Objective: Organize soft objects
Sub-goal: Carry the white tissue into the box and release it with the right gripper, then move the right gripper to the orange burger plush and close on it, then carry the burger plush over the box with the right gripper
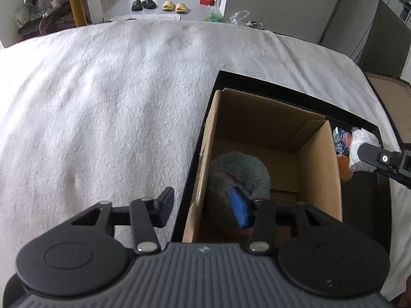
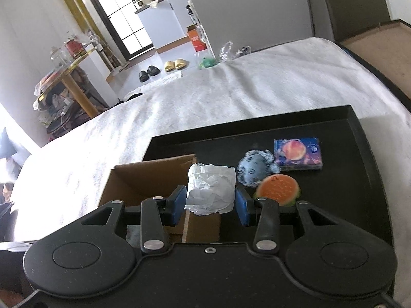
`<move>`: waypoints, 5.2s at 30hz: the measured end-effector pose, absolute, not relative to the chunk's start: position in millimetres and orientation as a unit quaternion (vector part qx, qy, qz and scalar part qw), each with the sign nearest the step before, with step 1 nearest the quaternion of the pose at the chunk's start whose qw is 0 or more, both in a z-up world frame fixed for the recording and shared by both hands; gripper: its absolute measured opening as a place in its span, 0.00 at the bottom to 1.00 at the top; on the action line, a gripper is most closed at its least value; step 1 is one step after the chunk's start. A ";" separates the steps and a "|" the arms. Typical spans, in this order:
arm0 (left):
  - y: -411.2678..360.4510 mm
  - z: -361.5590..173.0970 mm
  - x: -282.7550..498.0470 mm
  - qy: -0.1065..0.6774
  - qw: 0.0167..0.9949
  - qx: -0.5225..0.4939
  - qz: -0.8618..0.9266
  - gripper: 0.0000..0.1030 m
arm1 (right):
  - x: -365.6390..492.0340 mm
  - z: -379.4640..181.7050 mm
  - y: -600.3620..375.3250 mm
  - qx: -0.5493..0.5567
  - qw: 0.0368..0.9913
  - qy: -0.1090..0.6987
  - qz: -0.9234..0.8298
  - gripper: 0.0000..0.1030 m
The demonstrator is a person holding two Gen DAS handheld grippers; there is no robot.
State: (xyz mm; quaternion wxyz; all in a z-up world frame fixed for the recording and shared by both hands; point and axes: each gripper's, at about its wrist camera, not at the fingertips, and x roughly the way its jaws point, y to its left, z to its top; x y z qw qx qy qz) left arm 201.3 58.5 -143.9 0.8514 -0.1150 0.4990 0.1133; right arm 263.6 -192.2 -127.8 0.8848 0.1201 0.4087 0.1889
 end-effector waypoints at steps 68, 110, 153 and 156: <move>61.2 -148.8 204.6 0.507 0.842 -0.133 0.125 0.45 | 258.6 -129.3 -156.6 0.076 0.870 0.438 0.212 0.43; 2.2 -157.7 252.0 0.529 0.828 -0.004 0.186 0.55 | 310.9 -218.9 -229.4 0.113 0.872 0.460 0.125 0.80; 42.8 -144.8 210.8 0.516 0.838 -0.084 0.157 0.55 | 268.5 -162.6 -220.6 0.075 0.886 0.429 0.158 0.02; 45.4 -145.3 208.4 0.516 0.838 -0.091 0.153 0.55 | 265.2 -149.5 -216.3 0.073 0.891 0.417 0.162 0.02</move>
